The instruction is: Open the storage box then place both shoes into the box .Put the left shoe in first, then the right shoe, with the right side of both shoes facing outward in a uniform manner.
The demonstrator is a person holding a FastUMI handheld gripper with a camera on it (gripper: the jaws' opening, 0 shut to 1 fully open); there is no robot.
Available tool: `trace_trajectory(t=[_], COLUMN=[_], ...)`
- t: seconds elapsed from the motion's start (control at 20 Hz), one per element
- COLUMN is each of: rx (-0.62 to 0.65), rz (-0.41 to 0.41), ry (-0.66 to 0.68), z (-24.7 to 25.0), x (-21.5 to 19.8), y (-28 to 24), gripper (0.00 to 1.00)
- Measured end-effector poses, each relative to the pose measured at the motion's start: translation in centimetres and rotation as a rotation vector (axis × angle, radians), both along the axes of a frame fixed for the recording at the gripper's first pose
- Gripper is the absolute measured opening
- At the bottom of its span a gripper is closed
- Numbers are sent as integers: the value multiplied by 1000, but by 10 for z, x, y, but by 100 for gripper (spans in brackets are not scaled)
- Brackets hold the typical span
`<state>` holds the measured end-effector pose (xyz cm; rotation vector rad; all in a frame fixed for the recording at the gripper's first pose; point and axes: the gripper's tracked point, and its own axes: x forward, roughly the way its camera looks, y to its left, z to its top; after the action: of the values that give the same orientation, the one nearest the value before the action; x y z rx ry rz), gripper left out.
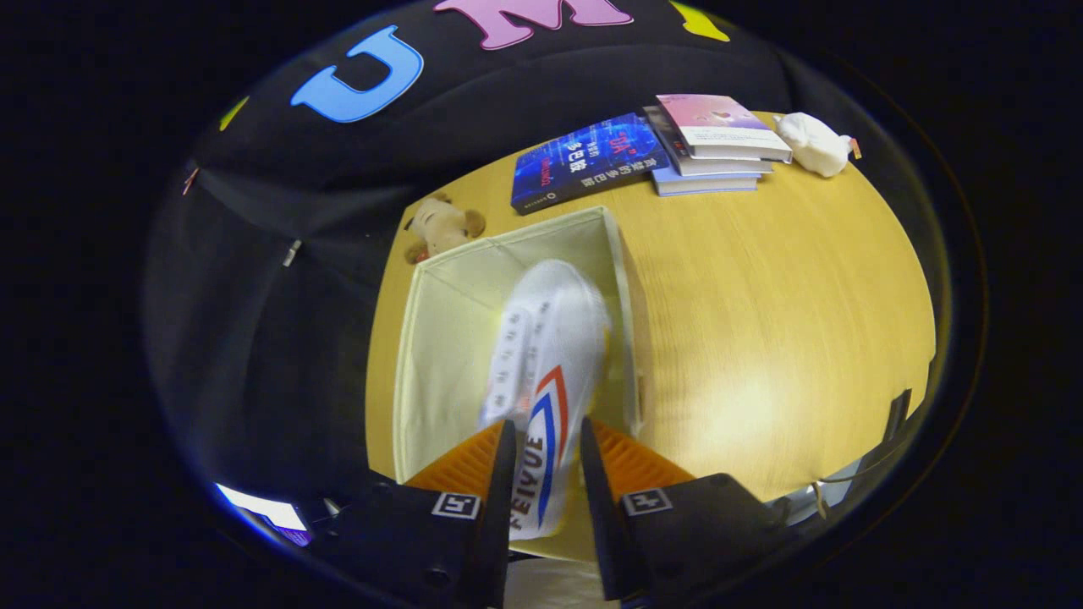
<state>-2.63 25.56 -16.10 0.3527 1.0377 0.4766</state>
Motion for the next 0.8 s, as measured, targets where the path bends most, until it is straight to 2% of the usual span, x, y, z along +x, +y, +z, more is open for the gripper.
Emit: trace_trajectory(t=[0.05,0.1,0.15,0.2,0.4,0.6,0.8], rx=[34,37,18,-2,-1,-39,24], rz=[1,0,-6,-13,-81,-129,-154], ry=[-19,-53,-89,-126,-243,-414,-596], z=[11,21,27,34,71,112,171], x=[1,3,8,13,29,54,64], y=[6,2,-7,-17,-55,-109,-145], gripper=[51,73,88,100,99,99,98])
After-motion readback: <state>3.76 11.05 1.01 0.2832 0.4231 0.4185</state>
